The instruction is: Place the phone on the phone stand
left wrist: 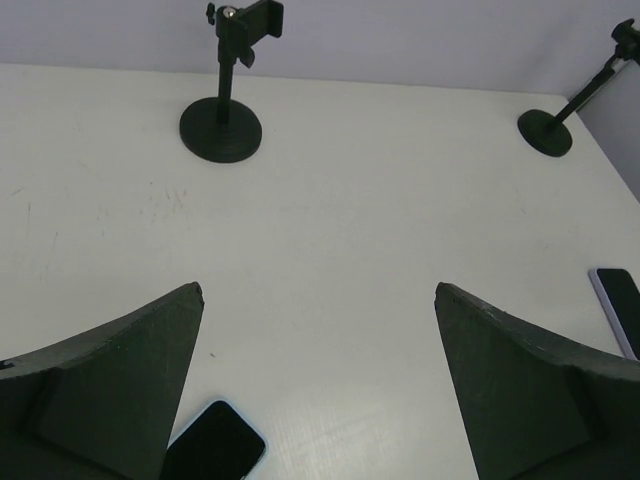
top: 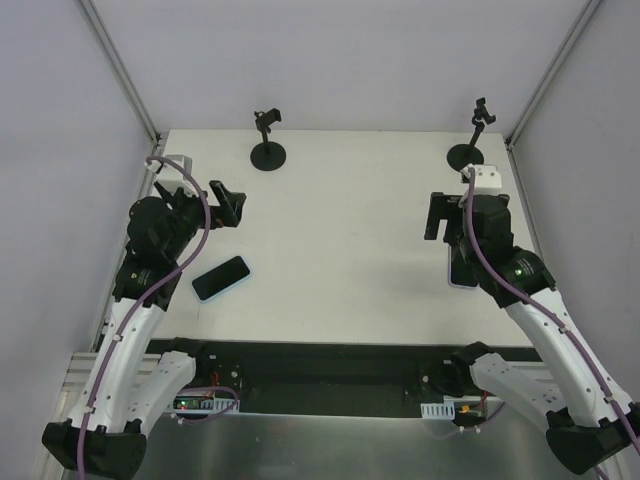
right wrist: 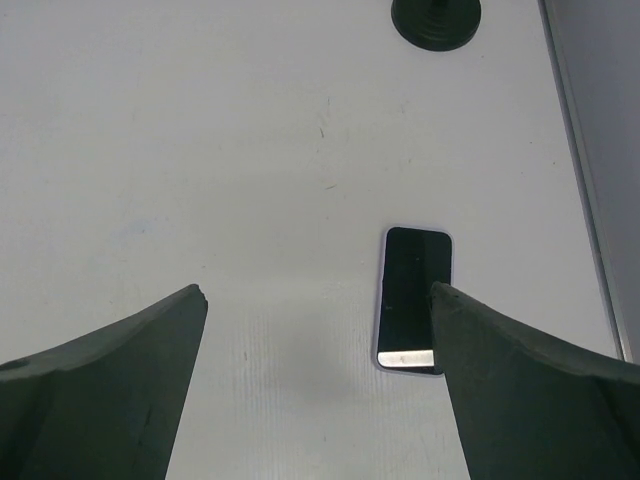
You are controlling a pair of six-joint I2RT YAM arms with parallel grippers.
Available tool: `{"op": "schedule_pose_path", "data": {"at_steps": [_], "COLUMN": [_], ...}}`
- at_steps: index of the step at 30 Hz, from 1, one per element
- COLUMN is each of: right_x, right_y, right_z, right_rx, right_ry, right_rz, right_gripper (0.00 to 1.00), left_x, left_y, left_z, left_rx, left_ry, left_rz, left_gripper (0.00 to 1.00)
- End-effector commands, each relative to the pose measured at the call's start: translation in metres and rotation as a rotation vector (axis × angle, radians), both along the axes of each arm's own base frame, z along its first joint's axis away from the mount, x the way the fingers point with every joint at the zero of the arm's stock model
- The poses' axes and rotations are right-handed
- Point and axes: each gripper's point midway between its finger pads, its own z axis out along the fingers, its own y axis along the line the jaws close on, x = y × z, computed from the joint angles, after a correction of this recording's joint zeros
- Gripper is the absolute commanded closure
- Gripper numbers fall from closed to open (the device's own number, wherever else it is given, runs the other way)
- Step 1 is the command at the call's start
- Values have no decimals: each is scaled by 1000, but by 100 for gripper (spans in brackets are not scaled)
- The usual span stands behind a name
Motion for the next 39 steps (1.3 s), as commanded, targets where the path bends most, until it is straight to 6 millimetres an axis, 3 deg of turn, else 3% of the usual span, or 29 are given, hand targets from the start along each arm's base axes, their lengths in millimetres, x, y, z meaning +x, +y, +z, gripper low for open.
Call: {"op": "schedule_pose_path", "data": {"at_steps": [1,5,6,8,9,10,14,15,16,17,18,19,20,21,22,23,24,25,26,27,29,30,35,39], "right_x": [5,-1,-2,-6,-8,-10,-18,-20,-21,-25,-26,-26,-29,-30,-32,-33,-36,-37,-39,-41,-45,-49,-56,-59], "right_y": [12,36,40,48,50,52,52,51,50,48,47,46,46,47,48,48,48,49,48,48,46,42,31,29], "right_z": [5,-5,-9,-17,-18,-22,-27,-30,-31,-35,-36,-37,-35,-35,-33,-31,-28,-26,-23,-21,-15,-14,-13,-14], "right_rx": [36,38,40,43,47,50,60,62,62,64,67,69,77,82,88,93,97,101,103,106,111,103,78,78], "right_ry": [5,59,74,101,104,114,112,113,113,115,112,109,101,100,95,89,86,84,79,78,61,56,39,50], "right_rz": [42,200,227,281,295,314,329,326,326,323,317,315,314,325,331,334,344,348,350,354,357,349,323,322], "right_gripper": [4,4,4,4,4,4,4,4,4,4,4,4,4,4,4,4,4,4,4,4,4,4,4,4], "left_x": [15,28,35,39,42,47,80,91,103,119,135,147,168,185,201,222,240,251,267,279,294,302,319,328], "left_y": [-2,-16,-19,-36,-51,-56,-66,-67,-64,-63,-63,-62,-57,-52,-44,-41,-40,-40,-37,-33,-26,-25,-29,-31], "left_z": [-6,-28,-44,-42,-52,-45,-55,-38,-35,-45,-23,-17,-34,-16,-16,-38,-17,-16,-36,-18,-31,-24,-43,-57], "left_rx": [-2,-56,-93,-173,-197,-231,-284,-278,-271,-270,-263,-249,-230,-195,-169,-144,-97,-73,-43,-14,-5,25,73,119], "left_ry": [39,162,239,302,365,380,471,433,423,450,399,378,406,343,324,352,278,262,282,228,236,202,198,195], "left_rz": [3,-36,-38,-107,-186,-196,-194,-199,-176,-160,-169,-169,-148,-131,-79,-62,-74,-87,-84,-78,-65,-79,-112,-133], "left_gripper": [1,1,1,3,4,4,5,5,5,5,4,1,1,1,1,1,1,1,1,2,7,10,23,25]}}
